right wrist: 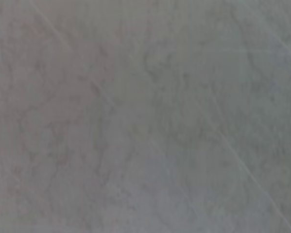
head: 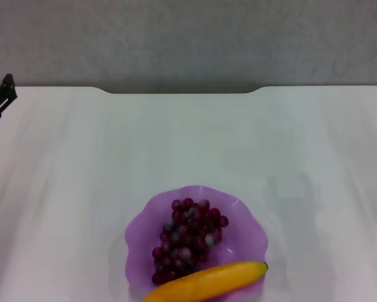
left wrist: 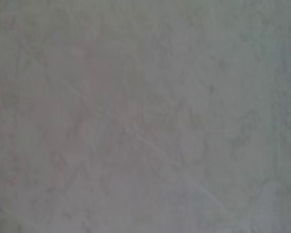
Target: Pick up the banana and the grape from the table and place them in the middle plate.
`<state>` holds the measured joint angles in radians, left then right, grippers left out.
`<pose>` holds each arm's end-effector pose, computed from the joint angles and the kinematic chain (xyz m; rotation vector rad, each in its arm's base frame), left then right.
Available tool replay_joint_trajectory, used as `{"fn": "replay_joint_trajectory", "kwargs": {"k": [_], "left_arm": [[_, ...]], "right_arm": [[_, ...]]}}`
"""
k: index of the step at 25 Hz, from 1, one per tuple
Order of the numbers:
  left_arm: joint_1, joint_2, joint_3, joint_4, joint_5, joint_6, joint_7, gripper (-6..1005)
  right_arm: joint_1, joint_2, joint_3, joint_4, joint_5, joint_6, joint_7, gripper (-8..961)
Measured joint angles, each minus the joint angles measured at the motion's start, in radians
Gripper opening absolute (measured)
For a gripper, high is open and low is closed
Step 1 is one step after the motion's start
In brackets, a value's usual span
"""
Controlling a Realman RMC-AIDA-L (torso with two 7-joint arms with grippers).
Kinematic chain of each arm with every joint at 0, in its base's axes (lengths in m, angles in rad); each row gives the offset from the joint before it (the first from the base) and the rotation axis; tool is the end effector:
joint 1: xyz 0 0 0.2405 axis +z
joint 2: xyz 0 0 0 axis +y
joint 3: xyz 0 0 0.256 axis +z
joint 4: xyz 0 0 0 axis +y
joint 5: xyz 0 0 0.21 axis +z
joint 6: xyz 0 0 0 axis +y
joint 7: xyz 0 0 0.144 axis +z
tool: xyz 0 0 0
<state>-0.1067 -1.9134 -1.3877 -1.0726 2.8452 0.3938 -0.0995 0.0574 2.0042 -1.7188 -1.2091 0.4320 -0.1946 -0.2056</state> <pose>-0.3007 0.3581 0.0740 -1.6079 -0.5662 -0.5345 0.2879 0.3526 0.0560 -1.6168 0.5949 0.4000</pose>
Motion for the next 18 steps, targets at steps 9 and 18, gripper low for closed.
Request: {"fn": "replay_joint_trajectory", "kwargs": {"k": [9, 18], "left_arm": [[0.011, -0.003, -0.003, -0.046, 0.000, -0.013, 0.025, 870], [0.014, -0.011, -0.016, -0.082, 0.000, -0.071, 0.069, 870]], "right_arm": [[-0.005, 0.001, -0.004, -0.009, -0.012, 0.001, 0.000, 819], [-0.006, 0.001, -0.004, -0.011, -0.012, 0.001, 0.000, 819]]}}
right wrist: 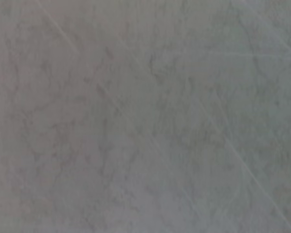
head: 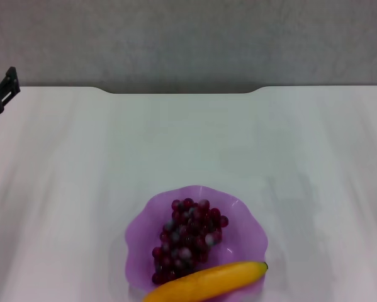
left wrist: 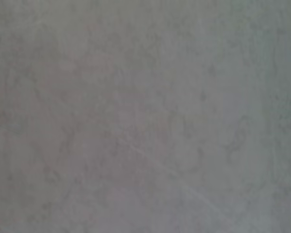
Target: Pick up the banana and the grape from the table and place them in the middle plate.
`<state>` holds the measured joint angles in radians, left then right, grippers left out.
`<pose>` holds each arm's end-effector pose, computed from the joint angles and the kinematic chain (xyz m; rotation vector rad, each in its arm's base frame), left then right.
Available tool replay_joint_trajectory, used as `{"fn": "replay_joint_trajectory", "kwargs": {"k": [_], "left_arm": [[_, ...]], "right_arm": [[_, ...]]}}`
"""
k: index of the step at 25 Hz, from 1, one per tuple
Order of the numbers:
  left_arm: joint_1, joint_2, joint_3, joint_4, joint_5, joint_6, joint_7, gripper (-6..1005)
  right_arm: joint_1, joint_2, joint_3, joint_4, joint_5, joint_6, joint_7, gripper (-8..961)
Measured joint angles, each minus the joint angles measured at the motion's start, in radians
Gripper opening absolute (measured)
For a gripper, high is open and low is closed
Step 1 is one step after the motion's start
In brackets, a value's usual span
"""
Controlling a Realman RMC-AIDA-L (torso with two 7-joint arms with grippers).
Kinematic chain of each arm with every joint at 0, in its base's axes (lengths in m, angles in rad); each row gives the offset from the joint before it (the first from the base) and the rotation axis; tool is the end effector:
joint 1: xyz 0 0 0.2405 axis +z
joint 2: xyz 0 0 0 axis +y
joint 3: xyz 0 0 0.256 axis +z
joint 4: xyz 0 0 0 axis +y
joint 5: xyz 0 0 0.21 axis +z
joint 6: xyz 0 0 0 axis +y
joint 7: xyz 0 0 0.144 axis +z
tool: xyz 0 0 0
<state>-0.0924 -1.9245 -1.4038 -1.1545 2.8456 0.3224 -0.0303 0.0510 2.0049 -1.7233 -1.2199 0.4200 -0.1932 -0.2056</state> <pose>-0.2874 0.3602 0.0772 -1.6177 -0.5272 -0.4996 0.2858 0.3514 0.0554 -1.6235 0.5831 0.3973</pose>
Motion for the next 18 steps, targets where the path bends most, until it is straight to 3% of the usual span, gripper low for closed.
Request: {"fn": "replay_joint_trajectory", "kwargs": {"k": [18], "left_arm": [[-0.003, -0.021, -0.016, -0.014, 0.000, -0.036, 0.042, 870]], "right_arm": [[0.007, 0.000, -0.005, 0.003, 0.000, 0.000, 0.000, 819]]}}
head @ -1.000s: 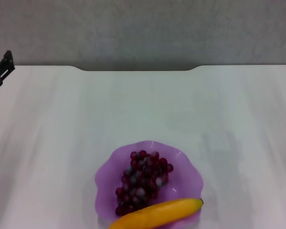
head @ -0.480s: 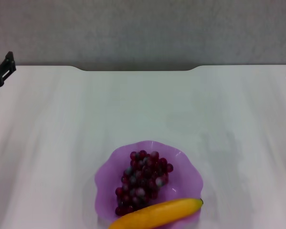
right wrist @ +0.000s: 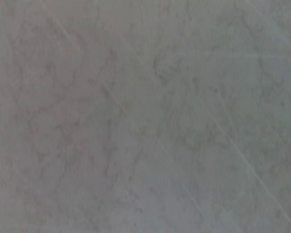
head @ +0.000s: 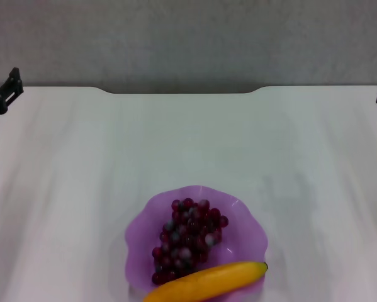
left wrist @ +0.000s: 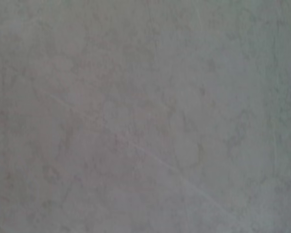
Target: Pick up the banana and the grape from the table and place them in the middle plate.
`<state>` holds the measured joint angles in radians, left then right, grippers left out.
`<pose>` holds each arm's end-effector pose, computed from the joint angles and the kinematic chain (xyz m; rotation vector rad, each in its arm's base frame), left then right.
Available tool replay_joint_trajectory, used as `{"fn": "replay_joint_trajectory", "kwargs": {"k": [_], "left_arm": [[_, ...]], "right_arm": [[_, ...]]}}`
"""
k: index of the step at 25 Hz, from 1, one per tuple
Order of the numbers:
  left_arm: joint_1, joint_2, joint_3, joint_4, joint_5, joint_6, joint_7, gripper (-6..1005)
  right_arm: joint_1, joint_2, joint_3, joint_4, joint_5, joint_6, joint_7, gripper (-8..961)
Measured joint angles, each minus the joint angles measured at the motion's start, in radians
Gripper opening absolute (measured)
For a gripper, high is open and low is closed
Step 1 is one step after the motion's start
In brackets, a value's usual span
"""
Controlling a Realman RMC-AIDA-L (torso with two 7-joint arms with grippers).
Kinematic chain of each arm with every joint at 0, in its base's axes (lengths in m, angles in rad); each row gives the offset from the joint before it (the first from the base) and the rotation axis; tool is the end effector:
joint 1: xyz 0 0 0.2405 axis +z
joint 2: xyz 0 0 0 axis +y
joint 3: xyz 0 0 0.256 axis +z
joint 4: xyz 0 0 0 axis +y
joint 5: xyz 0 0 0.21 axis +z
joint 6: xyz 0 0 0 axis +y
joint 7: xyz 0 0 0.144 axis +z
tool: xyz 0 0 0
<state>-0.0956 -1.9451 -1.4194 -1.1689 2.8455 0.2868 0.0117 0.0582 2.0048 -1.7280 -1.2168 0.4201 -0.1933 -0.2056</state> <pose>-0.2841 0.3624 0.0740 -1.6196 -0.5234 -0.4723 0.2836 0.3530 0.0537 -1.6310 0.5789 0.4001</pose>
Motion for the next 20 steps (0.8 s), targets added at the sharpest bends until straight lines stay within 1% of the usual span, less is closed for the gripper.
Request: {"fn": "replay_joint_trajectory", "kwargs": {"k": [8, 12, 15, 16, 17, 20], "left_arm": [[0.006, -0.016, -0.013, 0.005, 0.000, 0.000, 0.009, 870], [0.014, -0.025, -0.014, -0.011, 0.000, 0.000, 0.024, 870], [0.015, -0.038, -0.016, -0.013, 0.000, 0.000, 0.047, 870], [0.016, -0.046, -0.018, -0.014, 0.000, 0.000, 0.064, 870], [0.016, -0.046, -0.018, -0.014, 0.000, 0.000, 0.064, 870], [0.016, -0.056, -0.021, -0.016, 0.000, 0.000, 0.077, 870]], "right_arm": [[-0.001, 0.000, -0.012, -0.021, -0.001, 0.001, 0.000, 819], [-0.003, 0.000, -0.020, -0.035, -0.002, 0.002, 0.000, 819], [-0.003, -0.001, -0.022, -0.040, -0.003, 0.009, 0.000, 819], [-0.003, -0.001, -0.022, -0.042, -0.003, 0.011, 0.000, 819], [-0.003, -0.001, -0.023, -0.043, -0.003, 0.011, 0.000, 819], [-0.005, -0.001, -0.025, -0.044, -0.003, 0.011, 0.000, 819]]}}
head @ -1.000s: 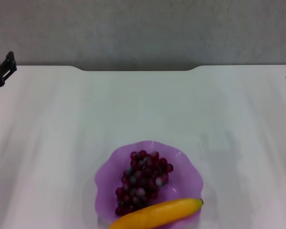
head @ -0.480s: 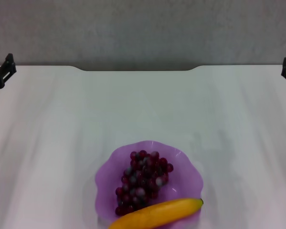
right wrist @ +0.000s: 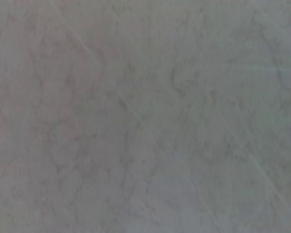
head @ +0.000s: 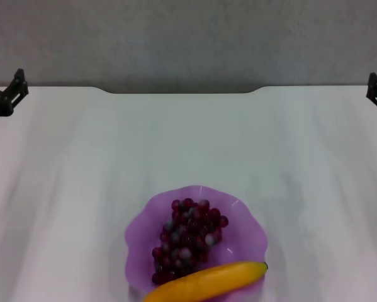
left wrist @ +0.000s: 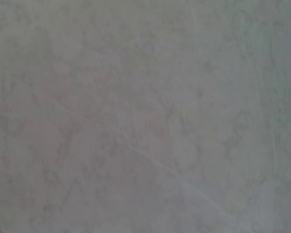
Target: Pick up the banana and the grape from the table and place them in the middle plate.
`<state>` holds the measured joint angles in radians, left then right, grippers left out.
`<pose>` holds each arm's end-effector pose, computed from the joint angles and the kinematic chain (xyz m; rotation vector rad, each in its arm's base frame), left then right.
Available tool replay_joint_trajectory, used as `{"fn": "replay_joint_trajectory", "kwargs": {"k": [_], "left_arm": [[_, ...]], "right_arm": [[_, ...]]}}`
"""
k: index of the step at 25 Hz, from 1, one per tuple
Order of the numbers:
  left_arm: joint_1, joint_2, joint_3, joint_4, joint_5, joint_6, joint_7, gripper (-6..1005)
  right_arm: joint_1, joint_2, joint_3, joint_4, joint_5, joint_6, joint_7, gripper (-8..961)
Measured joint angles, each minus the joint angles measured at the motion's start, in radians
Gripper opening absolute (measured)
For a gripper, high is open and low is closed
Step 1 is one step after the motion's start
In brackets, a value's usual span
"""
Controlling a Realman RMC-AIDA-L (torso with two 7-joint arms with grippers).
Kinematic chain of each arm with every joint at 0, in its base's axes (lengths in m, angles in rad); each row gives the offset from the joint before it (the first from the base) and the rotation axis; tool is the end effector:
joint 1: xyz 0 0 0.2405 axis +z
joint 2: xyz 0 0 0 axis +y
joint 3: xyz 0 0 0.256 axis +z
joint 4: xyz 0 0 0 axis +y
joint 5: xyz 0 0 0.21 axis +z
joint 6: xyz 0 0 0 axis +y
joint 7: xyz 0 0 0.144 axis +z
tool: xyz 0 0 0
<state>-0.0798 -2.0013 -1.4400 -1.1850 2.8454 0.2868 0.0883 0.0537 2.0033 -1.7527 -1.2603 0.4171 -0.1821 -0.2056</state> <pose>-0.2777 0.3591 0.0648 -1.6024 -0.5067 -0.4619 0.2692 0.3533 0.0509 -1.6567 0.5539 0.4267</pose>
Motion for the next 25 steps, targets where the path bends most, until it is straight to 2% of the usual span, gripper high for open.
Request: {"fn": "replay_joint_trajectory", "kwargs": {"k": [25], "left_arm": [[0.022, -0.002, 0.000, -0.026, 0.000, 0.000, 0.002, 870]], "right_arm": [[-0.003, 0.002, -0.010, -0.013, 0.000, 0.001, -0.008, 819]]}}
